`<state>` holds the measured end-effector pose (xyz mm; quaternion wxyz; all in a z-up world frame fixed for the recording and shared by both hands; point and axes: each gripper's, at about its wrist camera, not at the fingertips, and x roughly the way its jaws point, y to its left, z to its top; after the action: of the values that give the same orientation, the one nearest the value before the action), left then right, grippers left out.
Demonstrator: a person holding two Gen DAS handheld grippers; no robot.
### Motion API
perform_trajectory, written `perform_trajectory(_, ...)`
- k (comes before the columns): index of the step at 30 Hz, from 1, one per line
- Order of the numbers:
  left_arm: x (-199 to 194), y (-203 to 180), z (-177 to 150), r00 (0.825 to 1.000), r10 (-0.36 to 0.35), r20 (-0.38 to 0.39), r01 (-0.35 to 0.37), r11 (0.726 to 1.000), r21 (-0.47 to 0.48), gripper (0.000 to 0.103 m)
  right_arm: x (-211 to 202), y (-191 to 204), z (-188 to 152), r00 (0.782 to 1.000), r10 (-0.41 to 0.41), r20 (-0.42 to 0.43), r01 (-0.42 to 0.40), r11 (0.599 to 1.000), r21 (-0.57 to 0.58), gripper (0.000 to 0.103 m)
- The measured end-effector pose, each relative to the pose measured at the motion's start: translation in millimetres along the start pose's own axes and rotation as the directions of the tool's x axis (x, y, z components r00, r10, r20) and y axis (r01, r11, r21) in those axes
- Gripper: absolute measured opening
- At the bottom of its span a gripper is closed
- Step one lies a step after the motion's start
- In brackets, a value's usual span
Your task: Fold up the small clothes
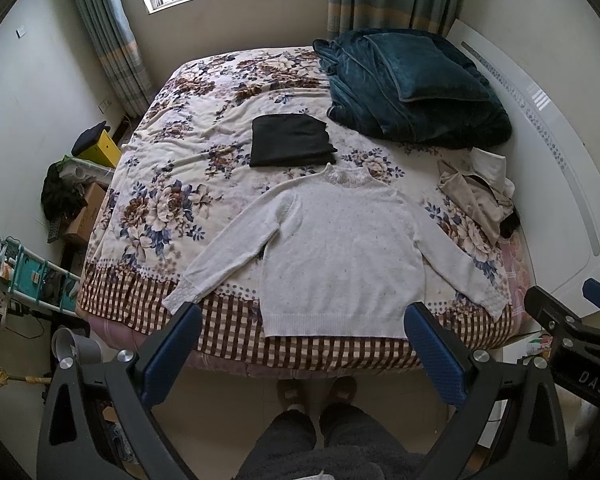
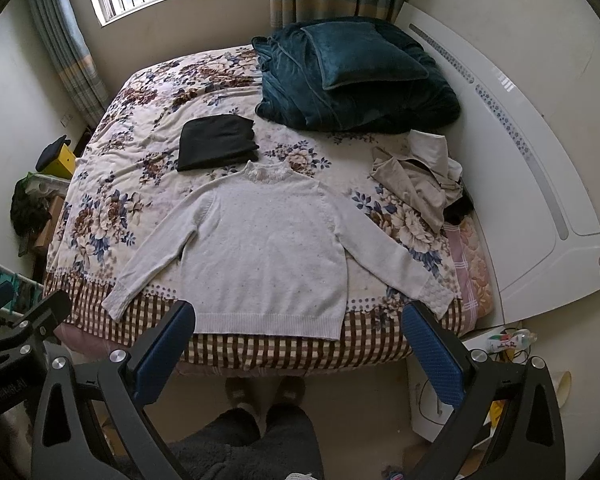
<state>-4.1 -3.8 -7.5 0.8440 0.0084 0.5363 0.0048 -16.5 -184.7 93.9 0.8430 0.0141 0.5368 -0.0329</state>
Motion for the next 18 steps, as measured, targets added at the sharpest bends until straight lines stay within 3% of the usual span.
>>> perform_trajectory(14,3,-1,1,1.000,-0.005,-0.008,0.005,1.000,-0.003,0.103,2,15,0,1.000,0.009,-0.014,-0.009,1.000,-0.004,0.103)
perform_trajectory(18,13,3,8,1.000,0.015,0.013,-0.015,1.000,-0.004,0.103,16,17,1,0.998,0.048,-0.032,-0.047,0.998,0.031,0.103)
